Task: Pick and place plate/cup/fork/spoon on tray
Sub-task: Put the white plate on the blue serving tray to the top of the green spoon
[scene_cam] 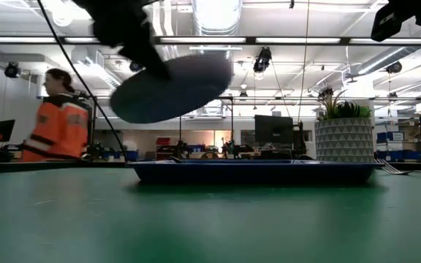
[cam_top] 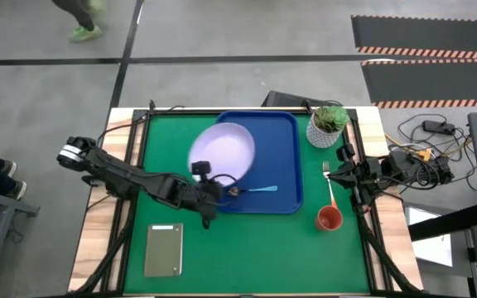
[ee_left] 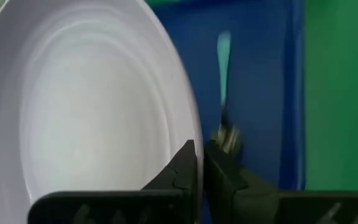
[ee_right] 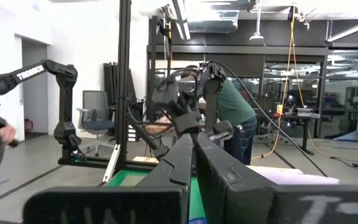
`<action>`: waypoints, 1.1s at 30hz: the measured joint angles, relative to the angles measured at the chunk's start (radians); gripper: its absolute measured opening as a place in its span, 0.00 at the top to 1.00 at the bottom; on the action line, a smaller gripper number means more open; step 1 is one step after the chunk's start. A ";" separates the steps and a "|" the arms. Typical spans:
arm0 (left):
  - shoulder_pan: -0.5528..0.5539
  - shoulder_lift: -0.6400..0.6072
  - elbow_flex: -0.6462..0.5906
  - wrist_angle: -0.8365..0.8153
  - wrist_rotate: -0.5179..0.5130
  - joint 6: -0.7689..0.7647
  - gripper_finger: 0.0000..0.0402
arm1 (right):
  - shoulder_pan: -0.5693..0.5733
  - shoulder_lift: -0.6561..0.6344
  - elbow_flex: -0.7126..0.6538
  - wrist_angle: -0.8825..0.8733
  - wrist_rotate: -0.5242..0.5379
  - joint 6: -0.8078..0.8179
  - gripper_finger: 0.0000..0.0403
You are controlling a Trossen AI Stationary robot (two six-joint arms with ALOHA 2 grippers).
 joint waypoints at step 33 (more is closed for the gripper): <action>0.396 0.349 0.175 0.307 0.298 0.412 1.00 | 0.000 0.000 0.000 -0.022 0.000 -0.017 0.98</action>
